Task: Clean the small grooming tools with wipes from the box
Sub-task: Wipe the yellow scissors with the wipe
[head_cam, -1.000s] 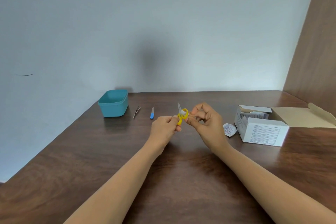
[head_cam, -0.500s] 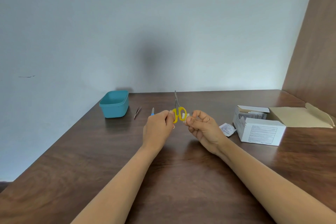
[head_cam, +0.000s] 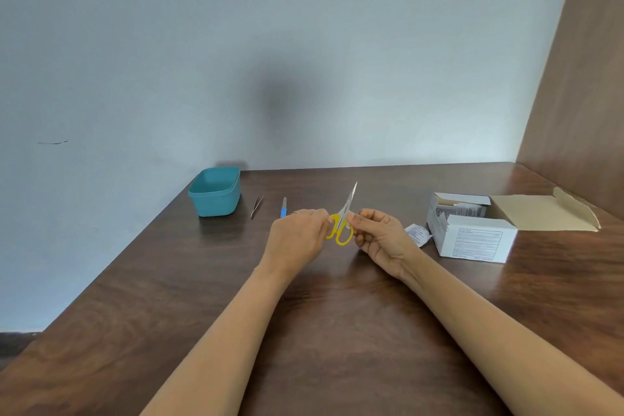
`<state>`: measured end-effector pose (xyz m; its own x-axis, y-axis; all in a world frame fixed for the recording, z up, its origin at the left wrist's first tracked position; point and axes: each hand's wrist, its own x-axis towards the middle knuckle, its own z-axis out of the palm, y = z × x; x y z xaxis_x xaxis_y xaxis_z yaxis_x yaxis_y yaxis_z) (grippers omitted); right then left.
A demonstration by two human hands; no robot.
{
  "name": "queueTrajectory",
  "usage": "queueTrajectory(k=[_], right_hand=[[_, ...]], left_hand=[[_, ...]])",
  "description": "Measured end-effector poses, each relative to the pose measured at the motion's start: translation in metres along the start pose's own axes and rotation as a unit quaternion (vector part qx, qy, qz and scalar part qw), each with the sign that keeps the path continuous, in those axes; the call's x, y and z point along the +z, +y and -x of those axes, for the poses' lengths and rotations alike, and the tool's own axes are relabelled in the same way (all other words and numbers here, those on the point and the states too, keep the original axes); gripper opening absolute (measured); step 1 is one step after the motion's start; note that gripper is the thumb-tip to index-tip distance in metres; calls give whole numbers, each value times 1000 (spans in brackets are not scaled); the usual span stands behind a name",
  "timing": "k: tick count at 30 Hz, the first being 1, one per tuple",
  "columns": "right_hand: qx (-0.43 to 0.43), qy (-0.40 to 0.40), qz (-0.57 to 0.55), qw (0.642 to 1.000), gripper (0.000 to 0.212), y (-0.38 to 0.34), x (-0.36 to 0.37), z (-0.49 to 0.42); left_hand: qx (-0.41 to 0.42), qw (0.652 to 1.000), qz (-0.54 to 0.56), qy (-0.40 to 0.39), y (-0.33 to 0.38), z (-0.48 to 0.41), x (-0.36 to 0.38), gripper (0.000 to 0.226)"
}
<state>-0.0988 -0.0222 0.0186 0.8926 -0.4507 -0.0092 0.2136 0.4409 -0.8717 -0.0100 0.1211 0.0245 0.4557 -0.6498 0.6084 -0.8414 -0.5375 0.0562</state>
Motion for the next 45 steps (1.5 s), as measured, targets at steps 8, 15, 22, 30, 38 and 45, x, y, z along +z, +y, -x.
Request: queueTrajectory(k=[8, 15, 22, 30, 38, 45], right_hand=[[-36, 56, -80, 995, 21, 6, 7, 0], [-37, 104, -102, 989, 24, 7, 9, -3], [-52, 126, -35, 990, 26, 14, 24, -15], [-38, 149, 34, 988, 27, 20, 47, -50], [-82, 175, 144, 970, 36, 42, 61, -84], [-109, 160, 205, 959, 34, 49, 59, -91]], left_hand=[[-58, 998, 10, -32, 13, 5, -5, 37], [-168, 984, 39, -43, -1, 5, -16, 33], [-199, 980, -4, -16, -42, -8, -36, 32], [-260, 954, -147, -29, -117, -32, -72, 32], [-291, 925, -200, -139, -173, -63, -78, 25], [-274, 908, -268, -168, -189, -87, -65, 18]])
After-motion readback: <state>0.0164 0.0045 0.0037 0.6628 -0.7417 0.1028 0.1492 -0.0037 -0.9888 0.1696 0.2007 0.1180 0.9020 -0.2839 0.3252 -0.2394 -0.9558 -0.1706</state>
